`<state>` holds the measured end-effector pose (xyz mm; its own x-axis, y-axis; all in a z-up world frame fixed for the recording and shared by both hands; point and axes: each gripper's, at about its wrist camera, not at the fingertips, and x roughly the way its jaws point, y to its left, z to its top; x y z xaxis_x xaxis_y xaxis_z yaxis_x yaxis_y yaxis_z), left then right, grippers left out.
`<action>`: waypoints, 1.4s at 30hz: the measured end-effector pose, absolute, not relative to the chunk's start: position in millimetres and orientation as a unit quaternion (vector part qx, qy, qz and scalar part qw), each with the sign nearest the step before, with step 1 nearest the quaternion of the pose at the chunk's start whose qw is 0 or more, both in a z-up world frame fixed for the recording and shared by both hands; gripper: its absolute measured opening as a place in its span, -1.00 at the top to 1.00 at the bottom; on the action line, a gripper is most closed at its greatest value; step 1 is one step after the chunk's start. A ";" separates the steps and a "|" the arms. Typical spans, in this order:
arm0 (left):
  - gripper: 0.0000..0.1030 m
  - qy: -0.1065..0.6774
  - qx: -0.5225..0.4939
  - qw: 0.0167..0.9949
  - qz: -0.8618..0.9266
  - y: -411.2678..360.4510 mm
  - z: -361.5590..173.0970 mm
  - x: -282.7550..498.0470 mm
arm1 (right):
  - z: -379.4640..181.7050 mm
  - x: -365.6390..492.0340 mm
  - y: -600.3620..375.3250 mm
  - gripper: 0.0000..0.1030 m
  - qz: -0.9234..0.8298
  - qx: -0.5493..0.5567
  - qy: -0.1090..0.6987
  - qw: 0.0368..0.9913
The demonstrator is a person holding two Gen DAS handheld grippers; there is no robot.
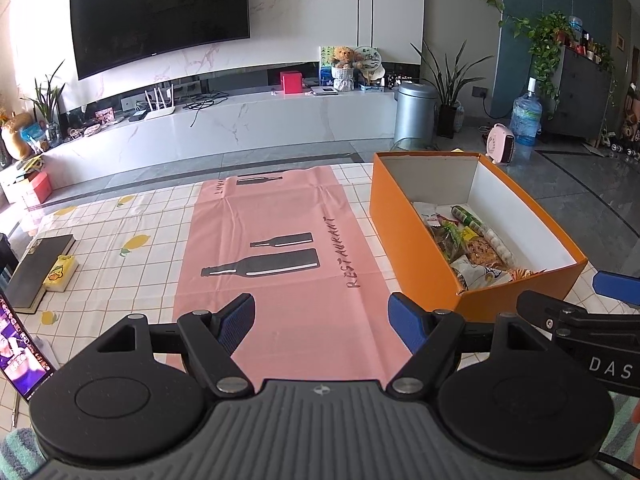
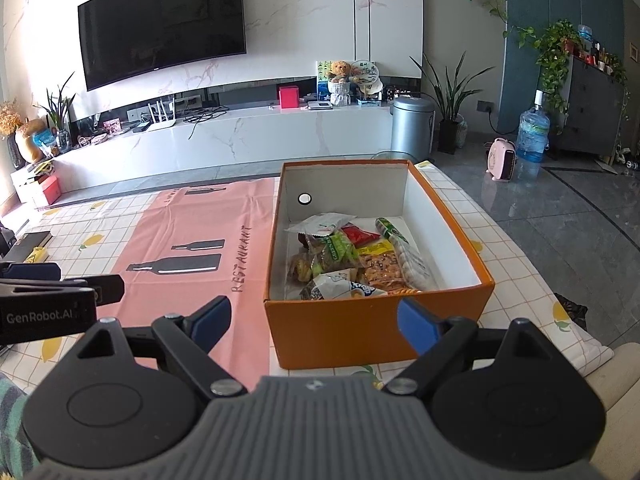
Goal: Organize snacks
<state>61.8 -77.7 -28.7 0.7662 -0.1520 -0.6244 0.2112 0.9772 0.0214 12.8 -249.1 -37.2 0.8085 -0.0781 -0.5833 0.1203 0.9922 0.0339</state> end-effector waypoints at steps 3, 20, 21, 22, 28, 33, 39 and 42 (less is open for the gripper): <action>-0.73 0.329 0.044 0.938 -0.096 -78.4 -27.8 61.2 | -36.2 13.2 -248.6 -0.70 -0.047 0.030 0.304 0.951; -0.73 0.323 0.038 0.942 -0.086 -73.0 -20.8 54.6 | -33.5 11.0 -245.3 -0.72 -0.042 0.027 0.297 0.954; -0.73 0.323 0.038 0.942 -0.084 -72.9 -20.8 54.3 | -33.5 11.1 -244.7 -0.72 -0.042 0.026 0.297 0.954; -0.73 0.323 0.038 0.942 -0.084 -72.8 -20.6 54.2 | -33.6 11.0 -244.1 -0.72 -0.041 0.025 0.297 0.954; -0.73 0.325 0.039 0.941 -0.083 -72.4 -20.3 54.3 | -34.0 10.0 -243.5 -0.72 -0.040 0.024 0.297 0.954; -0.73 0.326 0.039 0.941 -0.083 -72.4 -20.6 54.6 | -34.6 10.2 -244.0 -0.73 -0.042 0.025 0.298 0.953; -0.73 0.328 0.040 0.940 -0.083 -73.0 -20.3 55.4 | -34.4 10.9 -243.3 -0.73 -0.039 0.024 0.299 0.953; -0.73 0.328 0.041 0.940 -0.084 -73.4 -20.3 55.2 | -35.1 10.6 -243.4 -0.73 -0.039 0.024 0.300 0.953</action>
<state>55.2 -73.4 -20.3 0.7709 -0.1319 -0.6232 0.1856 0.9824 0.0216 10.6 -243.4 -35.1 0.8171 -0.0600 -0.5734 0.0890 0.9958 0.0227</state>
